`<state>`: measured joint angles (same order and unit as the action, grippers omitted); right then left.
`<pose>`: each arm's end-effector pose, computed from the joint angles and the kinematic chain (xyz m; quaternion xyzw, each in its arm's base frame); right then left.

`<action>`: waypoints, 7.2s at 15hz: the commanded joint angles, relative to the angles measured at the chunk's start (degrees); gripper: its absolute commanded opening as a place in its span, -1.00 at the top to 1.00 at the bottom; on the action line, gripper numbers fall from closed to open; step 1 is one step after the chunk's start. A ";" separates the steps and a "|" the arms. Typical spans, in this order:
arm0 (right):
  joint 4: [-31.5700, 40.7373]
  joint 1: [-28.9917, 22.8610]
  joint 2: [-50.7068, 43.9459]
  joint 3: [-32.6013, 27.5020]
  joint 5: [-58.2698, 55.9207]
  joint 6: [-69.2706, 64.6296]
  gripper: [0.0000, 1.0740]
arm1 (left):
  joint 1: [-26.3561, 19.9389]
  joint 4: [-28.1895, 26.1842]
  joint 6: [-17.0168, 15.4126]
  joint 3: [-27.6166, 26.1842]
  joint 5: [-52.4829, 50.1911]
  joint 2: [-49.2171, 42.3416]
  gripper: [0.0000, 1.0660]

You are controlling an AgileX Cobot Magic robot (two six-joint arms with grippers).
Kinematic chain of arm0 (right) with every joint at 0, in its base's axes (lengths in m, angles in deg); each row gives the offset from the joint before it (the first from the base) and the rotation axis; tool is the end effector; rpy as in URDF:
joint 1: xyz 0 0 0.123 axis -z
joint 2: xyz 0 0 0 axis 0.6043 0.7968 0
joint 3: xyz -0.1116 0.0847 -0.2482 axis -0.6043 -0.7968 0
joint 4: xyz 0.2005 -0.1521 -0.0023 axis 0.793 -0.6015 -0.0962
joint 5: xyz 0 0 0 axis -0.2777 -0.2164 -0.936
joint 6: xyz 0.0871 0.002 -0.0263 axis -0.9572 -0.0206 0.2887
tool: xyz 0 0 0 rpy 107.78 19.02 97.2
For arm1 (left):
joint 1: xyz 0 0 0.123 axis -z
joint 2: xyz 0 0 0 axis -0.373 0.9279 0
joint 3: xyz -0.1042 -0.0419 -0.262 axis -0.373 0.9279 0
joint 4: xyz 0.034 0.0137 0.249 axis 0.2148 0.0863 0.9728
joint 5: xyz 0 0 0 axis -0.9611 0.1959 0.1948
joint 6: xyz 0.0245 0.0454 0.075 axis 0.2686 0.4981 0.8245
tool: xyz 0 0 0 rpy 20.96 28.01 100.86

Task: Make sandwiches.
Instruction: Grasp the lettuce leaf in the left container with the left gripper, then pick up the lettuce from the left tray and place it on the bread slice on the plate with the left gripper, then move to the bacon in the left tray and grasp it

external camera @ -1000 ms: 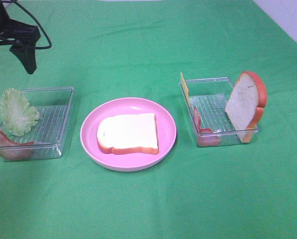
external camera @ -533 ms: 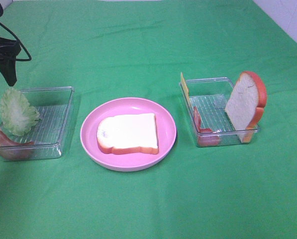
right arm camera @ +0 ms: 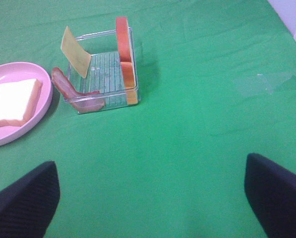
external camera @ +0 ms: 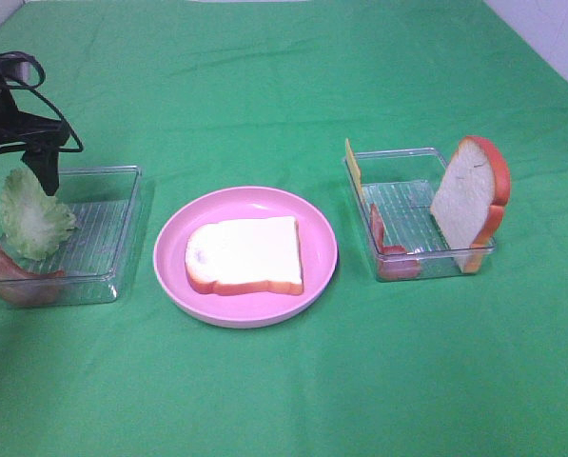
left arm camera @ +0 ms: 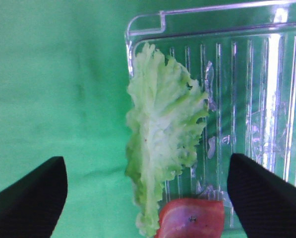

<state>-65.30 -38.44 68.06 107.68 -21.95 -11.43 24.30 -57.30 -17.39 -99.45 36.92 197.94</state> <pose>-0.0066 0.0066 0.2776 0.0160 0.8522 0.0644 0.5191 0.4370 -0.0183 0.1741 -0.0105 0.9987 -0.0026 0.0499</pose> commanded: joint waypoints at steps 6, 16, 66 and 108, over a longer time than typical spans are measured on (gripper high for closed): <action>0.00 0.11 -0.80 -0.06 0.80 0.97 -0.80 | -0.06 -0.57 0.23 0.00 -2.12 2.12 -0.46; 0.00 0.11 -0.80 -0.06 0.80 0.97 -0.80 | -0.06 -0.97 1.09 0.00 -2.92 2.12 1.00; 0.00 0.11 -0.80 -0.06 0.80 0.97 -0.80 | 24.41 -25.95 13.64 0.00 -11.75 4.87 1.00; 0.06 0.11 -0.80 -0.06 0.80 0.97 -0.80 | -2.23 -5.90 5.61 27.39 -9.17 -15.41 -0.66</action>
<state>-65.30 -38.44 68.06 107.68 -21.95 -11.43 22.01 -62.69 -12.18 -72.52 28.04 182.36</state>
